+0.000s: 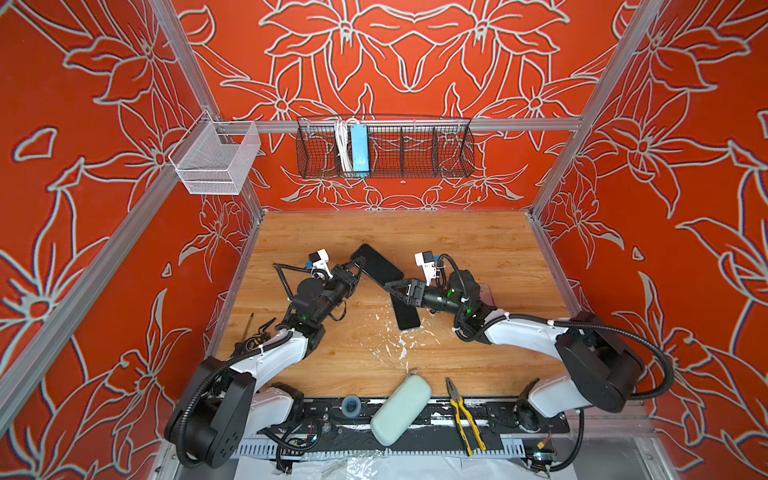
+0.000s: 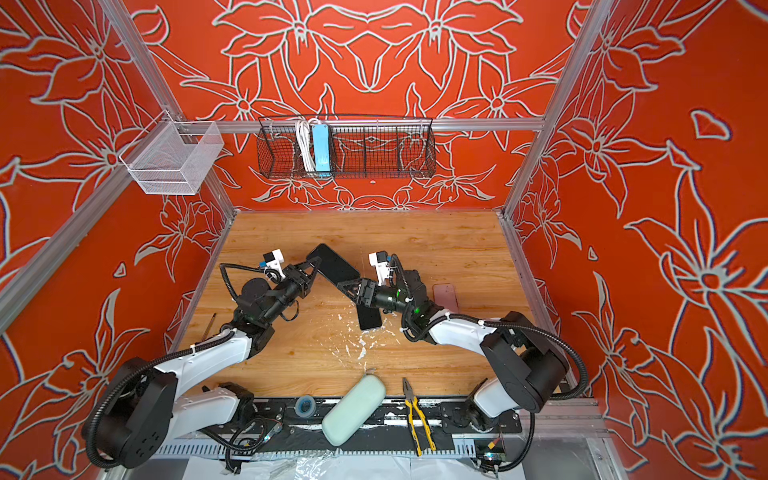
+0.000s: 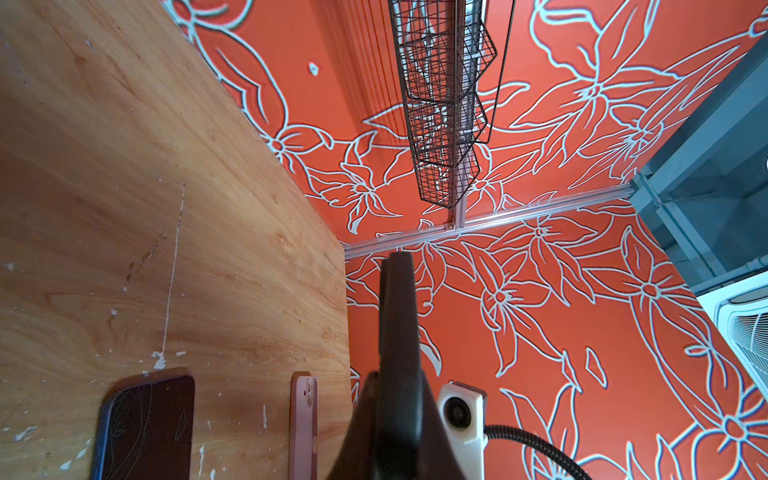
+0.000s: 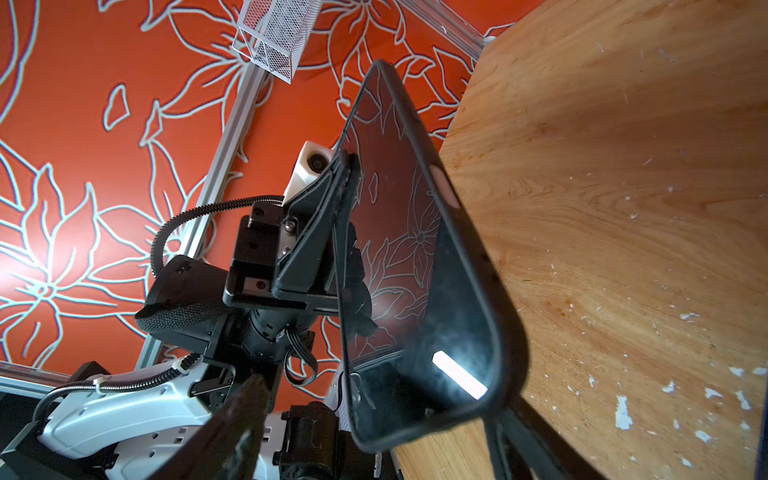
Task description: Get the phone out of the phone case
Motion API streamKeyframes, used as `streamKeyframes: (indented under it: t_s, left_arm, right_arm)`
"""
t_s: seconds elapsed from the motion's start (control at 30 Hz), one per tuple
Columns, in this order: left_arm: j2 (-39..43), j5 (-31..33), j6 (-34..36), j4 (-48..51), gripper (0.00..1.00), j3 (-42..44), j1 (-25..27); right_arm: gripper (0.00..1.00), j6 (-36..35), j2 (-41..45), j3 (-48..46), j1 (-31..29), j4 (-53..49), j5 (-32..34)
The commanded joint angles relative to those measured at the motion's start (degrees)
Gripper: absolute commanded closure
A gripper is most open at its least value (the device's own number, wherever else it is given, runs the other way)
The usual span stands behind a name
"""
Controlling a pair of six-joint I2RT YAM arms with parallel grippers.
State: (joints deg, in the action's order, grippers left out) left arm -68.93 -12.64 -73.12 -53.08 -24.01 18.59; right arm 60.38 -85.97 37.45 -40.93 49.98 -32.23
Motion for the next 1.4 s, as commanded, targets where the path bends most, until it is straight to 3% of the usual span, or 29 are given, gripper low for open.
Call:
streamKeyframes:
  t_s: [0.0,0.43,1.37]
  left_arm:
    - [-0.33,0.65,-0.92,-6.86,1.0,-2.1,0.57]
    - [-1.61,1.92,-1.67,-8.96,1.0,-2.0,1.36]
    - [0.55,4.35,-3.68,-8.97,1.0,-1.21,3.55]
  right_arm:
    - [0.21,2.19,-0.8,1.12,-0.94,5.1,0.35]
    - [0.46,1.85,-1.6,2.1,-3.19,8.47,4.84]
    - [0.66,-1.49,1.44,2.36,-3.5,4.16,7.3]
